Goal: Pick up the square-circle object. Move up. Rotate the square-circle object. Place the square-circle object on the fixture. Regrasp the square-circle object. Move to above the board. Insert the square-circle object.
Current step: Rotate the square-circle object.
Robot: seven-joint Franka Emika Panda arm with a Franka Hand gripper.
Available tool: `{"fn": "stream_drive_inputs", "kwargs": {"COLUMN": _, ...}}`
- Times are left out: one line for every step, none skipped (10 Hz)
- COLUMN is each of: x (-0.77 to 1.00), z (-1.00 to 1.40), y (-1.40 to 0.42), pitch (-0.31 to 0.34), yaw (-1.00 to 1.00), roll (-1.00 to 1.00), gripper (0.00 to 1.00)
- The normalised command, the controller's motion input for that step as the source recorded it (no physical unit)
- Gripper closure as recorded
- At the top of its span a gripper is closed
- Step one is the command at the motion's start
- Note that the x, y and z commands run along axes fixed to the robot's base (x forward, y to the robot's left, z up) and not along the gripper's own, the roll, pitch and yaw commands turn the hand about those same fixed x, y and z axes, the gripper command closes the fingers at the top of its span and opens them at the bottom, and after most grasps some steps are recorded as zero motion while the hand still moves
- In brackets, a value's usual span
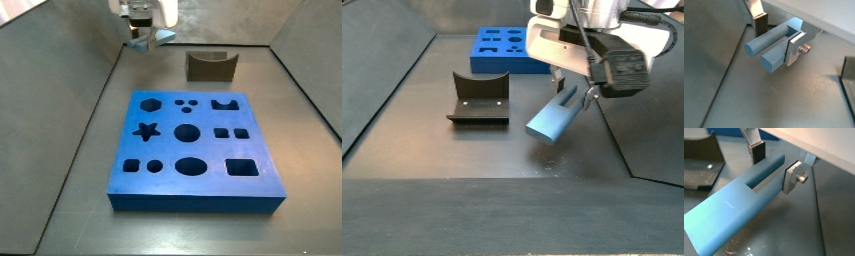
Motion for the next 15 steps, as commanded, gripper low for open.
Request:
{"fn": "stream_drive_inputs", "kwargs": {"x": 0.01, "z": -0.02, "y": 0.02, "pitch": 0.003, "yaw": -1.00, "roll": 0.00, "gripper": 1.00}}
{"fn": "stream_drive_inputs", "kwargs": {"x": 0.01, "z": -0.02, "y": 0.02, "pitch": 0.003, "yaw": -1.00, "roll": 0.00, "gripper": 1.00}}
{"fn": "stream_drive_inputs", "kwargs": {"x": 0.01, "z": -0.02, "y": 0.02, "pitch": 0.003, "yaw": -1.00, "roll": 0.00, "gripper": 1.00}}
{"fn": "stream_drive_inputs", "kwargs": {"x": 0.01, "z": -0.02, "y": 0.02, "pitch": 0.003, "yaw": -1.00, "roll": 0.00, "gripper": 1.00}}
{"fn": "stream_drive_inputs", "kwargs": {"x": 0.01, "z": -0.02, "y": 0.02, "pitch": 0.003, "yaw": -1.00, "roll": 0.00, "gripper": 1.00}}
{"fn": "stream_drive_inputs", "kwargs": {"x": 0.01, "z": -0.02, "y": 0.02, "pitch": 0.003, "yaw": -1.00, "roll": 0.00, "gripper": 1.00}}
{"fn": "stream_drive_inputs", "kwargs": {"x": 0.01, "z": -0.02, "y": 0.02, "pitch": 0.004, "yaw": -1.00, "roll": 0.00, "gripper": 1.00}}
{"fn": "stream_drive_inputs", "kwargs": {"x": 0.01, "z": -0.02, "y": 0.02, "pitch": 0.004, "yaw": -1.00, "roll": 0.00, "gripper": 1.00}}
{"fn": "stream_drive_inputs", "kwargs": {"x": 0.01, "z": -0.02, "y": 0.02, "pitch": 0.004, "yaw": -1.00, "roll": 0.00, "gripper": 1.00}}
{"fn": "stream_drive_inputs", "kwargs": {"x": 0.01, "z": -0.02, "y": 0.02, "pitch": 0.004, "yaw": -1.00, "roll": 0.00, "gripper": 1.00}}
{"fn": "stream_drive_inputs", "kwargs": {"x": 0.01, "z": -0.02, "y": 0.02, "pitch": 0.004, "yaw": -1.00, "roll": 0.00, "gripper": 1.00}}
{"fn": "stream_drive_inputs", "kwargs": {"x": 0.01, "z": -0.02, "y": 0.02, "pitch": 0.004, "yaw": -1.00, "roll": 0.00, "gripper": 1.00}}
{"fn": "stream_drive_inputs", "kwargs": {"x": 0.01, "z": -0.02, "y": 0.02, "pitch": 0.004, "yaw": -1.00, "roll": 0.00, "gripper": 1.00}}
{"fn": "stream_drive_inputs", "kwargs": {"x": 0.01, "z": -0.02, "y": 0.02, "pitch": 0.005, "yaw": -1.00, "roll": 0.00, "gripper": 1.00}}
{"fn": "stream_drive_inputs", "kwargs": {"x": 0.01, "z": -0.02, "y": 0.02, "pitch": 0.005, "yaw": -1.00, "roll": 0.00, "gripper": 1.00}}
